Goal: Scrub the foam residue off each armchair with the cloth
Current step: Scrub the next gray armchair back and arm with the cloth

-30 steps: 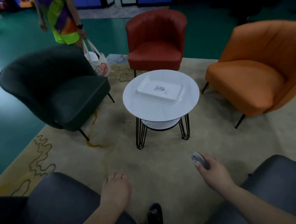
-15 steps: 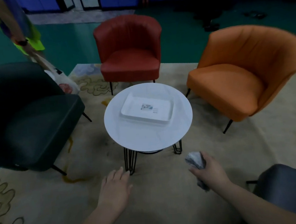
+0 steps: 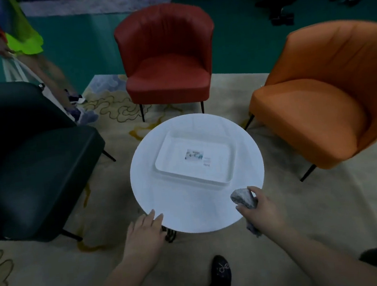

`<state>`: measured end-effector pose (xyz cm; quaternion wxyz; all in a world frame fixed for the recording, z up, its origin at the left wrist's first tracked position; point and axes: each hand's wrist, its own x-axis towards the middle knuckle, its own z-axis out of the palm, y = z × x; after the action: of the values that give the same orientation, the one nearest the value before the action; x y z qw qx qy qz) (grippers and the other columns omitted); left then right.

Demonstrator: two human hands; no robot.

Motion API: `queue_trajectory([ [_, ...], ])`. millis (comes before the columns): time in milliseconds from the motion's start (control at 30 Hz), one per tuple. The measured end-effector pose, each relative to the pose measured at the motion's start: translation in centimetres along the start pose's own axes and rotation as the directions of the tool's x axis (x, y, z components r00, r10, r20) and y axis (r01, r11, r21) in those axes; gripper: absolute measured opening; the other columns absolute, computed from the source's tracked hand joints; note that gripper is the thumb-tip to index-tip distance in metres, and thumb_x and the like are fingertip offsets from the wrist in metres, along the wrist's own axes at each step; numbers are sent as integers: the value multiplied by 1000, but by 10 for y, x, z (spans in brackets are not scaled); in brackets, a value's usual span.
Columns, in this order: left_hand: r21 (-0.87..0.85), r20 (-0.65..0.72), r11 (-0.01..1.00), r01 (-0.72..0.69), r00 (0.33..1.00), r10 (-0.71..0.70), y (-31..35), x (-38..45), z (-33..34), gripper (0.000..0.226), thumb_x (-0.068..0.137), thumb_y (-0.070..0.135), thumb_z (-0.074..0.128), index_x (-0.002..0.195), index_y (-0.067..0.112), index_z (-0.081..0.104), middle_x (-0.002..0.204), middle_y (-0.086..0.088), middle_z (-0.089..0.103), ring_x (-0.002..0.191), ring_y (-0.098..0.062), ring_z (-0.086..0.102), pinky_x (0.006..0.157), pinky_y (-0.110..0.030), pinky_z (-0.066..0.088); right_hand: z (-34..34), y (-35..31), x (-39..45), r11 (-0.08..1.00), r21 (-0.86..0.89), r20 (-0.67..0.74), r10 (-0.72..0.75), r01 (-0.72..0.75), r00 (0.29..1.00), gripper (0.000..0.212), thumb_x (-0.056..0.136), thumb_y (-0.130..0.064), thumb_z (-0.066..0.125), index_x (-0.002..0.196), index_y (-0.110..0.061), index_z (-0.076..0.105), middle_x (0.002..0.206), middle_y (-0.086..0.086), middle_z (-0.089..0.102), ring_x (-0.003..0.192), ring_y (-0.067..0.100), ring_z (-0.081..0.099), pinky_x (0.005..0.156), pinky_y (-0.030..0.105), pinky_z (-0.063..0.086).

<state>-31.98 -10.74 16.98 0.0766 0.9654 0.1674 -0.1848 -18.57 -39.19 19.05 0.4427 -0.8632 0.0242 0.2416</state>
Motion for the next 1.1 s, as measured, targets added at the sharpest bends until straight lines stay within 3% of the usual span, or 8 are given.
queue_trajectory([
  [167, -2, -11, 1000, 17, 1000, -17, -3, 64, -24, 54, 98, 48, 35, 150, 33, 25, 159, 3, 20, 144, -20, 20, 117, -42, 16, 2, -29, 63, 995, 100, 17, 19, -21, 1000, 40, 87, -32, 62, 118, -34, 37, 55, 9, 63, 38, 26, 56, 36, 31, 47],
  [367, 23, 24, 1000, -3, 1000, 3, -16, 120, -35, 56, 98, 50, 34, 150, 33, 22, 159, 3, 18, 145, -20, 19, 117, -42, 16, 15, -55, 120, 995, 87, 102, 35, -44, 994, 48, 93, -23, 45, 128, -46, 22, 50, 14, 63, 42, 37, 60, 39, 35, 51],
  [500, 41, 88, 998, -46, 995, 42, -26, 163, -40, 56, 99, 48, 32, 151, 32, 17, 161, 2, 11, 146, -21, 12, 118, -43, 12, 33, -72, 154, 992, 95, 49, 84, -89, 995, 55, 87, -12, 48, 133, -37, 34, 66, -3, 64, 48, 19, 64, 37, 23, 46],
  [600, 42, 115, 995, -93, 989, 88, -35, 196, -41, 57, 100, 46, 32, 152, 31, 15, 161, 1, 7, 147, -22, 10, 118, -43, 10, 48, -82, 177, 983, 120, 39, 136, -140, 990, 57, 85, -10, 51, 134, -35, 36, 84, 2, 65, 47, 10, 62, 35, 18, 40],
  [733, 81, 148, 979, -187, 974, 174, -47, 239, -38, 60, 100, 47, 29, 152, 33, 4, 162, 1, -2, 148, -23, 3, 119, -44, 5, 68, -92, 214, 966, 185, 0, 186, -183, 983, 66, 84, -12, 61, 138, -37, 33, 94, -5, 62, 58, 15, 64, 40, 21, 43],
  [867, 171, 179, 946, -275, 953, 245, -62, 275, -32, 63, 100, 49, 25, 151, 34, -9, 160, 0, -17, 148, -26, -9, 116, -48, -4, 99, -94, 255, 959, 224, -18, 181, -173, 983, 72, 78, -14, 72, 137, -30, 34, 94, -13, 60, 53, 9, 64, 41, 26, 48],
  [1000, 202, 185, 928, -313, 943, 278, -69, 299, -29, 64, 100, 50, 25, 151, 34, -9, 160, -1, -17, 148, -27, -9, 117, -49, -3, 131, -92, 288, 976, 180, -67, 138, -124, 988, 75, 72, -24, 81, 134, -26, 40, 99, -21, 53, 78, -17, 56, 47, 6, 42],
  [1100, 198, 161, 931, -307, 947, 278, -71, 314, -25, 64, 99, 50, 26, 151, 34, -7, 160, 0, -18, 148, -26, -7, 117, -48, 0, 149, -87, 308, 978, 158, -73, 147, -134, 986, 77, 68, -29, 81, 132, -34, 39, 109, -8, 50, 89, -5, 57, 55, 8, 43],
])
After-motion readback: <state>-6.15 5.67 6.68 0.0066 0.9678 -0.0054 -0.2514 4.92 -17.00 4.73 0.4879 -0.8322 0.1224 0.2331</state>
